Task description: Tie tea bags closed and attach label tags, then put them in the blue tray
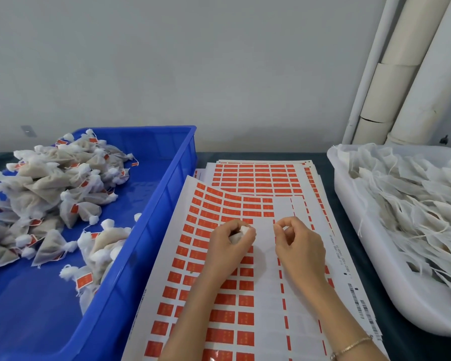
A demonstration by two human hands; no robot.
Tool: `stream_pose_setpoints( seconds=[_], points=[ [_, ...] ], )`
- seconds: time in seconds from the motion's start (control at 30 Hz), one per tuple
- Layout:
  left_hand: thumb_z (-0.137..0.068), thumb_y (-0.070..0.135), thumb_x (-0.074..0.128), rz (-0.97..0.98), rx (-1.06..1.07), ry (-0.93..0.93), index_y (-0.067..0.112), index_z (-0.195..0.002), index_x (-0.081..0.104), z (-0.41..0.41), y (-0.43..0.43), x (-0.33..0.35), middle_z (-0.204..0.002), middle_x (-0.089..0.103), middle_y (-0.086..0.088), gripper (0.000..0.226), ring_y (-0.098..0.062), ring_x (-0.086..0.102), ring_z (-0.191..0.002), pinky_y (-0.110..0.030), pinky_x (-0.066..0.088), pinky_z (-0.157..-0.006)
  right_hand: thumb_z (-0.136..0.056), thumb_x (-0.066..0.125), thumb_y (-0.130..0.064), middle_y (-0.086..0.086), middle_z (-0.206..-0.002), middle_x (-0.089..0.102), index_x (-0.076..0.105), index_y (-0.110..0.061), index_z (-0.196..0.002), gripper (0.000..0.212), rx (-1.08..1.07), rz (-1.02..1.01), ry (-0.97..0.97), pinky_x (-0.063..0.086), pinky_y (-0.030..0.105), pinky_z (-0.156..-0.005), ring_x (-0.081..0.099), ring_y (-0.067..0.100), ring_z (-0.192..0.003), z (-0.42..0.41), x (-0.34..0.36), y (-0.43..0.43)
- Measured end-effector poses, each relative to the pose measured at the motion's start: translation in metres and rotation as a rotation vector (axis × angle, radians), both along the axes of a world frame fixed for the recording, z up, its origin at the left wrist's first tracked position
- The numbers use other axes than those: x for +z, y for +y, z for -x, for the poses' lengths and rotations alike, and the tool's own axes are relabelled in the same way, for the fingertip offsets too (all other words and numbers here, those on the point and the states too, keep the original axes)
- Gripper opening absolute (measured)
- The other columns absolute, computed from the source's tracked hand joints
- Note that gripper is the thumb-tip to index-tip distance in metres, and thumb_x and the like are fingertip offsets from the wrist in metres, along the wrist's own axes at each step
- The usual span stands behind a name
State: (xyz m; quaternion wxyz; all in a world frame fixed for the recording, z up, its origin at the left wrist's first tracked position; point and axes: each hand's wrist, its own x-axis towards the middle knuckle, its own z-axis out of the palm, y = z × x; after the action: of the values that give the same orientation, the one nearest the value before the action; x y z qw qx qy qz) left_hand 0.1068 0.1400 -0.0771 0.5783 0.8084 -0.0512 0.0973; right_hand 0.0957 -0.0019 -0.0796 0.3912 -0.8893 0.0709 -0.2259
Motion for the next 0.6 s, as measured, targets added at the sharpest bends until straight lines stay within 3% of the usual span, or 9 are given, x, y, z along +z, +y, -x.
stream_pose_setpoints(
  seconds=[0.07,0.13,0.2,0.3,0.47,0.6],
  points=[
    [-0.088,0.023,0.063,0.044,0.008,0.021,0.023,-0.078,0.065,0.0,0.001,0.001,-0.067,0.063,0.01,0.011,-0.006,0.062,-0.07,-0.009,0.048,-0.057,-0.09,0.062,-0.036,-0.01,-0.087,0.067,0.058,-0.031,-0.09,0.006,0.033,-0.045,0.016,0.041,0.011,-0.064,0.058,0.005,-0.07,-0.001,-0.004,0.001],
    [-0.089,0.022,0.062,0.106,0.024,0.041,0.022,-0.078,0.065,-0.001,0.002,0.002,-0.065,0.063,0.008,0.011,-0.007,0.062,-0.064,-0.011,0.049,-0.057,-0.091,0.059,-0.037,-0.006,-0.105,0.066,0.057,-0.031,-0.096,0.008,0.031,-0.052,0.02,0.044,0.017,-0.082,0.057,0.008,-0.089,-0.005,-0.007,0.0],
    [-0.09,0.021,0.061,0.17,0.047,0.055,0.019,-0.076,0.063,-0.003,0.003,0.002,-0.062,0.061,0.007,0.014,-0.005,0.061,-0.058,-0.011,0.049,-0.056,-0.093,0.053,-0.043,-0.004,-0.129,0.056,0.054,-0.029,-0.115,0.027,-0.031,0.049,0.088,0.036,0.033,-0.103,0.048,0.013,-0.116,-0.012,-0.008,-0.004],
    [-0.091,0.021,0.059,0.195,0.073,0.073,0.018,-0.077,0.063,-0.004,0.004,0.003,-0.064,0.061,0.005,0.015,-0.004,0.06,-0.06,-0.01,0.048,-0.057,-0.092,0.046,-0.054,0.0,-0.15,0.033,0.034,-0.023,-0.139,0.058,-0.086,0.244,0.277,0.021,0.043,-0.116,0.029,0.023,-0.139,-0.023,-0.009,-0.011],
    [-0.092,0.022,0.058,0.191,0.06,0.082,0.022,-0.077,0.062,-0.003,0.003,0.004,-0.069,0.062,0.003,0.015,-0.01,0.06,-0.065,-0.011,0.049,-0.058,-0.088,0.047,-0.062,0.006,-0.154,0.026,0.027,-0.018,-0.142,0.072,-0.153,0.311,0.329,0.017,0.046,-0.119,0.022,0.028,-0.143,-0.04,-0.012,-0.01],
    [-0.091,0.022,0.059,0.209,0.047,0.09,0.026,-0.076,0.061,-0.002,0.003,0.005,-0.067,0.061,0.008,0.016,-0.009,0.06,-0.064,-0.011,0.048,-0.058,-0.085,0.057,-0.058,0.006,-0.146,0.039,0.036,-0.016,-0.136,0.069,-0.202,0.24,0.278,0.025,0.044,-0.113,0.035,0.028,-0.134,-0.053,-0.008,-0.006]
  ],
)
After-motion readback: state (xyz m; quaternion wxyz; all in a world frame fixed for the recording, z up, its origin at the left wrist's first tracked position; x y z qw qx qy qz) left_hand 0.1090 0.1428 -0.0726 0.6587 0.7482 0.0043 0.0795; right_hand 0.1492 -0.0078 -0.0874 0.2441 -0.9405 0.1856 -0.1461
